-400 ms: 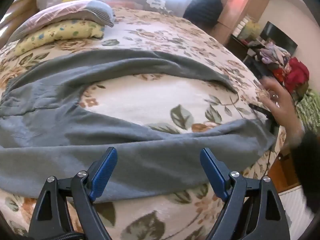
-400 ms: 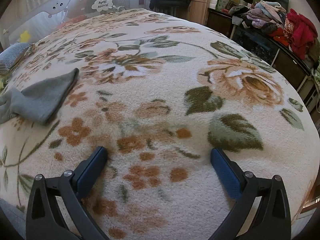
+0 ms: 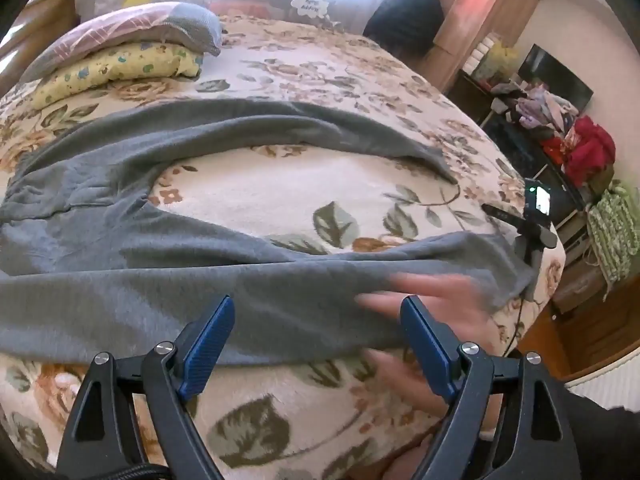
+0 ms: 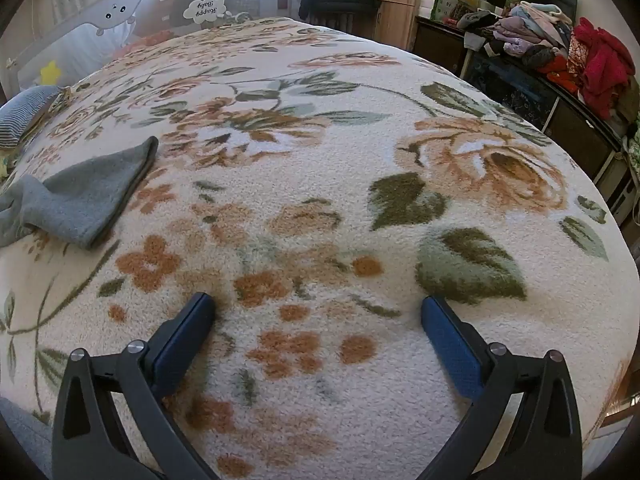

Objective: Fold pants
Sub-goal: 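Move both tools over the grey sweatpants toward the leg hems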

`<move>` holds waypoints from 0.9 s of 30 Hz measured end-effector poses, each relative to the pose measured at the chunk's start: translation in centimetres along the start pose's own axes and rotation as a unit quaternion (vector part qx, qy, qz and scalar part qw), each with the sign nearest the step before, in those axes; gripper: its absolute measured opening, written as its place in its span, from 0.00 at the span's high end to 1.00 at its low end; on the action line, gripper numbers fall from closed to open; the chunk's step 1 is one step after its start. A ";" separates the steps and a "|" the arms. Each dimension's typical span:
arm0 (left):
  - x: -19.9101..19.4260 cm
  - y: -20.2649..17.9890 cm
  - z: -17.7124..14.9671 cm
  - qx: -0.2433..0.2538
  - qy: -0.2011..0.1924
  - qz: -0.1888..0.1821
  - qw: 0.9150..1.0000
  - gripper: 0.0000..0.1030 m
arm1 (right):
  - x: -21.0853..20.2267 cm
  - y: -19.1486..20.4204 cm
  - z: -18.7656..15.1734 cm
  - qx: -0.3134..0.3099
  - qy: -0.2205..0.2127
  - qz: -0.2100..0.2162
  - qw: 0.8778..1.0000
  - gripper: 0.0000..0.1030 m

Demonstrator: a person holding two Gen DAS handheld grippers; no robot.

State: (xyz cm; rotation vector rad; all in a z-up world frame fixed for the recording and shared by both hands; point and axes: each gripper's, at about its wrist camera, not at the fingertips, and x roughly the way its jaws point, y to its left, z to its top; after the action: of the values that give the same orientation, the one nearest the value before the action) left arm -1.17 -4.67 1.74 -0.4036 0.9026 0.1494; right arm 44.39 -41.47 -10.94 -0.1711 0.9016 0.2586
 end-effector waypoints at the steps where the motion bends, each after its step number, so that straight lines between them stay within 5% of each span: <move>1: -0.3 -0.1 0.0 0.001 0.001 0.002 1.000 0.17 | 0.0 0.0 0.0 0.000 0.000 0.000 1.000 0.00; 10: 0.2 -0.9 -0.5 0.000 0.015 -0.004 1.000 0.17 | 0.0 0.0 0.0 0.000 0.000 0.000 1.000 0.00; 23: 2.6 -5.7 0.2 0.065 0.022 0.018 0.997 0.17 | 0.4 0.3 -0.3 -0.003 -0.001 -0.009 1.000 0.00; 27: 2.5 -5.6 0.6 0.073 0.013 0.029 0.997 0.17 | -1.8 -0.4 0.5 0.024 0.045 0.073 0.996 0.00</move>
State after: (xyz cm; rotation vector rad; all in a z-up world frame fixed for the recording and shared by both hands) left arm 2.48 -9.70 1.62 -0.2439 0.9439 0.1298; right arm 43.78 -42.03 -9.20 -0.0734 1.0105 0.3668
